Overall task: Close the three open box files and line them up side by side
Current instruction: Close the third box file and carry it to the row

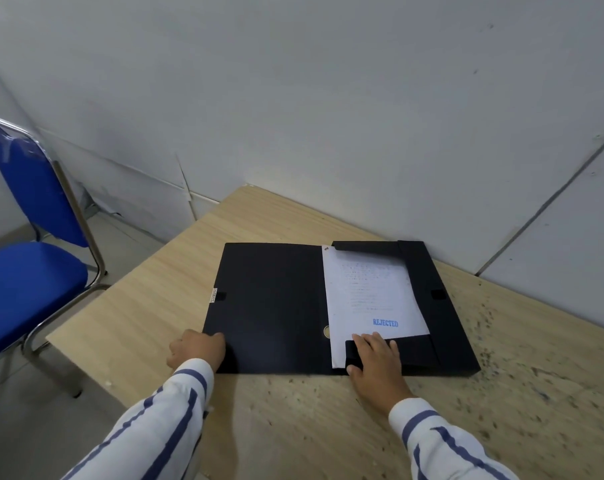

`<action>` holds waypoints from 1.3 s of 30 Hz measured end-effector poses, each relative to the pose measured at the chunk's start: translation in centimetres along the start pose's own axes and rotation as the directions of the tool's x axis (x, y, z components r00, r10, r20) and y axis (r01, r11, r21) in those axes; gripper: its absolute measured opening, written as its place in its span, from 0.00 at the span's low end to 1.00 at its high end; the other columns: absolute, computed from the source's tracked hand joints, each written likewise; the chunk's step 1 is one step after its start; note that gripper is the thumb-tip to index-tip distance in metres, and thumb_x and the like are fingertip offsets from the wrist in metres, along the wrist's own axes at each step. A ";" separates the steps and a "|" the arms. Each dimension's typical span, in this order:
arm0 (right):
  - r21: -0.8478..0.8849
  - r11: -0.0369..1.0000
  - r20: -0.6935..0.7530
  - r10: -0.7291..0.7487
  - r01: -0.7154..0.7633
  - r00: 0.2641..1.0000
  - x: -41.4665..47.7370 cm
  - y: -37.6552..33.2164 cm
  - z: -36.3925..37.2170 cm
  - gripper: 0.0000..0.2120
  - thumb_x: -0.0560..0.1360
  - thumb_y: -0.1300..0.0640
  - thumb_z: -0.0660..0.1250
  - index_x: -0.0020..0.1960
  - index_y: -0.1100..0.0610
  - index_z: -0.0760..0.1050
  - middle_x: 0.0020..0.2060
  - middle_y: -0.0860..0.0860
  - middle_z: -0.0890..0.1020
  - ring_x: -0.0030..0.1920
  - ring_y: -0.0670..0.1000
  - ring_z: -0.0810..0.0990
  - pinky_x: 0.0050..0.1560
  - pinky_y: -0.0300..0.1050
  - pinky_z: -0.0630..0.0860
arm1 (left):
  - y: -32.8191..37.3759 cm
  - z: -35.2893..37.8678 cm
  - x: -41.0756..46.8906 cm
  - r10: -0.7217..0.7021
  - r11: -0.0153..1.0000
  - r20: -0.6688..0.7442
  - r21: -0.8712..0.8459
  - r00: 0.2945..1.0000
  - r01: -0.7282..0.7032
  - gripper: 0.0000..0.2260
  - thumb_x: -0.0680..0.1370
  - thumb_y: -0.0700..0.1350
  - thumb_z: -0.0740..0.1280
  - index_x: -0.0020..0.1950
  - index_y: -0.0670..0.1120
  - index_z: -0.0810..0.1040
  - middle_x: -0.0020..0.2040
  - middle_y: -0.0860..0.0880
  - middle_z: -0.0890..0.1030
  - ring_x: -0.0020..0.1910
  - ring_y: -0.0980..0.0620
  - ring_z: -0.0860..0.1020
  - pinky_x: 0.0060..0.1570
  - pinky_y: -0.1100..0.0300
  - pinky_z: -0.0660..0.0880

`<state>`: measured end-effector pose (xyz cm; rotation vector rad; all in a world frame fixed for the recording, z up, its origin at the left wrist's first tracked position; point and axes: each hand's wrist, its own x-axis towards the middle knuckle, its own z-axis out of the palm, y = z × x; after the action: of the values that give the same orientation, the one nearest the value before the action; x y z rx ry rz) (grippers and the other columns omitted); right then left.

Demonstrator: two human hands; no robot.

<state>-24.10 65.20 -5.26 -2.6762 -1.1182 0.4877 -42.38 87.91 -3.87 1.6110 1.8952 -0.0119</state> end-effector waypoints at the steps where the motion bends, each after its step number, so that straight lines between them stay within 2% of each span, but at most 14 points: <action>1: 0.001 1.000 -0.001 0.000 0.000 1.000 0.0 0.0 0.0 0.27 0.78 0.50 0.59 0.74 0.53 0.56 0.74 0.51 0.61 0.76 0.53 0.52 0.76 0.54 0.42 | -0.1 -0.4 0.3 0.011 1.000 0.021 -0.014 1.000 -0.011 0.17 0.74 0.48 0.63 0.56 0.36 0.77 0.52 0.36 0.78 0.49 0.36 0.75 0.54 0.48 0.73; 7: 0.017 1.000 0.001 0.000 0.000 1.000 -0.1 0.0 0.0 0.27 0.78 0.50 0.60 0.74 0.53 0.57 0.74 0.50 0.61 0.76 0.52 0.52 0.75 0.53 0.42 | 1.1 -3.9 -0.2 0.180 0.959 0.066 -0.235 0.981 -0.160 0.09 0.77 0.42 0.62 0.38 0.41 0.76 0.49 0.35 0.80 0.47 0.36 0.78 0.53 0.48 0.75; 10: 0.031 1.000 -0.003 0.001 -0.001 1.000 -0.2 0.0 -0.1 0.27 0.77 0.50 0.60 0.74 0.53 0.57 0.74 0.51 0.62 0.76 0.52 0.52 0.75 0.53 0.42 | 3.5 -6.2 -3.4 0.276 0.859 0.113 -0.475 0.954 -0.192 0.05 0.78 0.44 0.63 0.44 0.44 0.76 0.48 0.39 0.80 0.48 0.39 0.79 0.47 0.49 0.78; 14: 0.110 0.994 0.008 -0.012 0.011 1.000 -0.5 0.2 -0.7 0.27 0.78 0.51 0.61 0.74 0.53 0.57 0.75 0.51 0.61 0.76 0.52 0.52 0.76 0.51 0.42 | 7.4 -7.5 -9.7 0.504 0.702 0.274 -0.682 0.819 -0.204 0.04 0.78 0.45 0.64 0.49 0.45 0.74 0.46 0.43 0.79 0.43 0.44 0.78 0.44 0.51 0.76; 16: 0.276 0.961 0.014 -0.003 -0.001 1.000 -0.8 0.3 -1.5 0.26 0.78 0.53 0.61 0.74 0.53 0.59 0.74 0.51 0.61 0.76 0.52 0.53 0.76 0.50 0.45 | 9.0 -6.7 -12.3 0.599 0.669 0.344 -0.711 0.723 -0.216 0.08 0.77 0.48 0.66 0.50 0.44 0.72 0.46 0.43 0.78 0.43 0.44 0.77 0.43 0.50 0.75; 19: 0.561 0.826 0.011 0.054 -0.051 0.998 -1.4 0.6 -4.2 0.24 0.77 0.54 0.63 0.72 0.53 0.63 0.72 0.50 0.65 0.73 0.51 0.61 0.72 0.45 0.59 | 11.2 -3.9 -15.5 0.689 0.651 0.354 -0.686 0.633 -0.326 0.15 0.73 0.57 0.68 0.50 0.48 0.72 0.48 0.47 0.76 0.47 0.48 0.76 0.46 0.54 0.74; 21: 0.644 0.764 -0.016 0.072 -0.045 0.997 -1.6 1.2 -6.4 0.23 0.77 0.52 0.64 0.71 0.52 0.65 0.68 0.49 0.69 0.68 0.49 0.67 0.66 0.41 0.64 | 12.2 -1.9 -17.6 0.726 0.627 0.331 -0.680 0.603 -0.381 0.14 0.76 0.57 0.65 0.54 0.49 0.72 0.50 0.49 0.77 0.47 0.54 0.76 0.42 0.60 0.71; 23: 0.726 0.686 -0.014 0.099 -0.058 0.995 -1.8 1.8 -8.8 0.19 0.78 0.50 0.62 0.68 0.50 0.69 0.64 0.47 0.73 0.63 0.48 0.71 0.63 0.43 0.67 | 12.8 0.5 -19.0 0.757 0.602 0.321 -0.681 0.569 -0.416 0.18 0.76 0.58 0.64 0.60 0.48 0.72 0.57 0.48 0.78 0.52 0.54 0.77 0.46 0.62 0.73; 25: 0.838 0.536 0.006 0.170 -0.097 0.985 -1.7 2.6 -10.9 0.13 0.79 0.50 0.59 0.61 0.49 0.75 0.57 0.49 0.79 0.57 0.52 0.76 0.60 0.48 0.72 | 13.2 2.8 -19.6 0.782 0.598 0.330 -0.637 0.528 -0.487 0.24 0.73 0.62 0.64 0.65 0.51 0.70 0.64 0.48 0.74 0.59 0.52 0.75 0.59 0.56 0.74; 27: 0.950 0.298 0.024 0.241 -0.097 0.970 -1.4 3.9 -12.8 0.12 0.79 0.50 0.58 0.56 0.49 0.79 0.50 0.53 0.83 0.52 0.55 0.81 0.57 0.54 0.76 | 13.4 4.9 -19.7 0.779 0.625 0.363 -0.517 0.512 -0.585 0.27 0.74 0.61 0.64 0.70 0.52 0.66 0.67 0.52 0.68 0.65 0.51 0.71 0.69 0.52 0.68; 30: 0.991 0.121 -0.079 0.236 0.052 0.968 -0.7 7.3 -14.7 0.15 0.78 0.45 0.58 0.60 0.46 0.77 0.59 0.53 0.81 0.59 0.54 0.78 0.62 0.56 0.74 | 13.4 7.8 -19.0 0.754 0.652 0.391 -0.355 0.527 -0.669 0.29 0.76 0.58 0.63 0.74 0.50 0.63 0.73 0.49 0.64 0.71 0.46 0.66 0.72 0.53 0.62; 32: 0.986 0.164 -0.077 0.234 0.039 0.969 -0.7 9.2 -15.8 0.15 0.76 0.45 0.62 0.61 0.44 0.75 0.63 0.51 0.78 0.63 0.53 0.75 0.66 0.58 0.71 | 13.3 9.7 -18.0 0.738 0.654 0.406 -0.229 0.540 -0.721 0.31 0.76 0.59 0.62 0.76 0.48 0.60 0.77 0.46 0.59 0.76 0.44 0.60 0.74 0.50 0.59; 36: 0.842 0.527 -0.005 0.221 -0.115 0.975 0.6 12.6 -15.5 0.23 0.74 0.59 0.66 0.68 0.49 0.69 0.65 0.53 0.75 0.65 0.53 0.73 0.69 0.57 0.68 | 13.3 12.1 -16.5 0.714 0.636 0.389 -0.013 0.582 -0.772 0.34 0.77 0.60 0.61 0.78 0.47 0.54 0.80 0.45 0.52 0.78 0.43 0.51 0.76 0.48 0.53; 39: 0.702 0.679 0.050 0.252 -0.213 0.966 0.9 13.6 -14.4 0.28 0.74 0.67 0.63 0.72 0.54 0.64 0.66 0.55 0.74 0.67 0.54 0.71 0.68 0.50 0.69 | 13.4 13.1 -15.8 0.698 0.630 0.360 0.099 0.618 -0.770 0.35 0.77 0.61 0.59 0.78 0.46 0.52 0.80 0.45 0.50 0.79 0.41 0.48 0.77 0.47 0.52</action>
<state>-9.21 55.60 3.64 -2.1105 -0.4159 0.7115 -23.80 71.99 -1.67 2.3223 0.9027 -0.1305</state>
